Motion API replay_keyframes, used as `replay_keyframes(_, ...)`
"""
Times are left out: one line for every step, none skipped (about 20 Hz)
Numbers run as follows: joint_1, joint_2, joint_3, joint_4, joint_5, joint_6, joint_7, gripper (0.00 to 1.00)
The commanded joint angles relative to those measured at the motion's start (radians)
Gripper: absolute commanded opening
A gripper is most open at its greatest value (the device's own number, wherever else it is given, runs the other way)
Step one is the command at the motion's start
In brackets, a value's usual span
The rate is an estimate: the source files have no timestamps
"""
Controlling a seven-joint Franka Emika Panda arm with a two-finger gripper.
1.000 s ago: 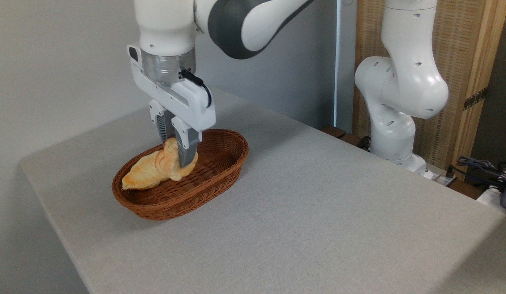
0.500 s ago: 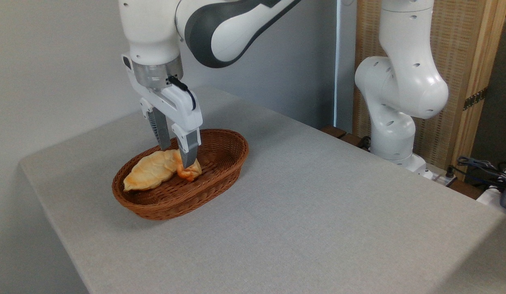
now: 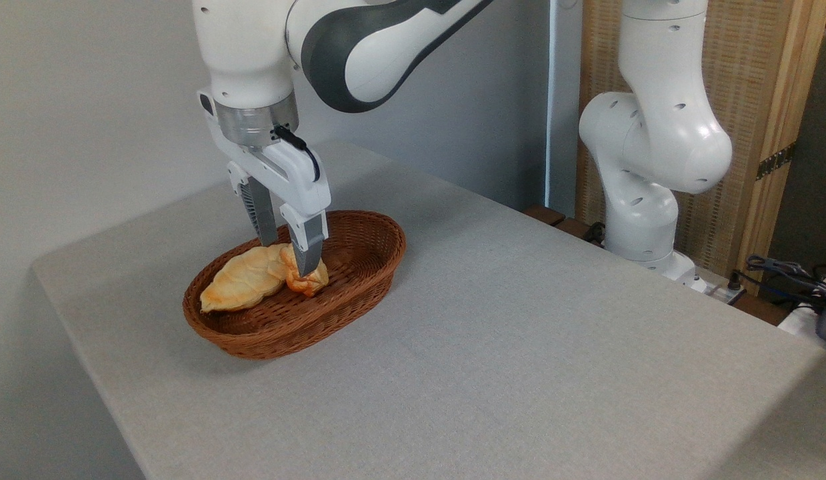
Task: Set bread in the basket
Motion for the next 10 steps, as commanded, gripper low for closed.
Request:
replay_keyframes(0.001,-0.01,0.012,0.006,-0.008,-0.019,-0.008,1.0)
replay_keyframes(0.001,-0.01,0.012,0.006,-0.008,-0.019,-0.008,1.0)
replay_keyframes(0.003,-0.01,0.012,0.008,-0.007,-0.019,-0.008,1.0)
replay_keyframes(0.005,-0.01,0.014,0.008,-0.007,-0.019,-0.006,1.0)
replay_keyframes(0.008,-0.01,0.015,0.008,-0.007,-0.019,-0.006,1.0)
replay_keyframes(0.011,-0.01,0.018,0.008,-0.005,-0.019,-0.005,1.0)
replay_keyframes(0.011,-0.01,0.033,0.008,-0.005,-0.019,-0.001,1.0)
replay_keyframes(0.009,-0.01,0.043,0.008,-0.005,-0.019,0.002,1.0)
replay_keyframes(0.009,-0.01,0.046,0.008,-0.005,-0.017,0.003,1.0)
replay_keyframes(0.011,-0.01,0.05,0.008,-0.005,-0.019,0.005,1.0)
